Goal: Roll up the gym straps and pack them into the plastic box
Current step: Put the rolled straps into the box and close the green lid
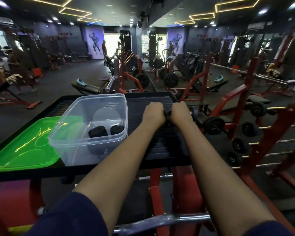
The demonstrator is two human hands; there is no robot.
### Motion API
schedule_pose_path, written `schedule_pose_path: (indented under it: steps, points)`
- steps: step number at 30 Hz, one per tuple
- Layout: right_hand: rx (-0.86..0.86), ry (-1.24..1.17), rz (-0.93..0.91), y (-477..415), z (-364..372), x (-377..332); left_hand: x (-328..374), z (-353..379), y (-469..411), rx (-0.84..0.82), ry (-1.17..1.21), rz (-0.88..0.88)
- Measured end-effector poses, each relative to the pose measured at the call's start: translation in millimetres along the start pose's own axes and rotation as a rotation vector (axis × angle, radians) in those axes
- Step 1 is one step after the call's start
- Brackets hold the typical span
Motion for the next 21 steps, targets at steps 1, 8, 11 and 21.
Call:
schedule_pose_path:
  steps: [1,8,11,21]
  points:
    - [0.048,-0.041,0.004,2.4,-4.0,-3.8,-0.5,-5.1,0.5,0.071,0.026,0.013]
    - [0.329,-0.386,-0.181,14.4,-24.9,-42.7,-15.1,-58.6,17.9,0.438,0.166,0.021]
    - [0.416,-0.456,-0.287,14.5,-24.2,-62.1,-27.9,-76.4,25.9,0.538,0.196,0.035]
    - [0.288,-0.397,-0.542,7.9,-1.8,-136.8,-91.8,-124.4,52.5,0.449,-0.094,-0.159]
Point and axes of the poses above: each hand's wrist, its own y-axis away from the middle knuckle, its own z-axis out of the palm, x = y × z, the point moved 2 cm from there along -y, towards the middle knuckle, and after that the axes turned 10 degrees about -x, right-handed, at the moved point
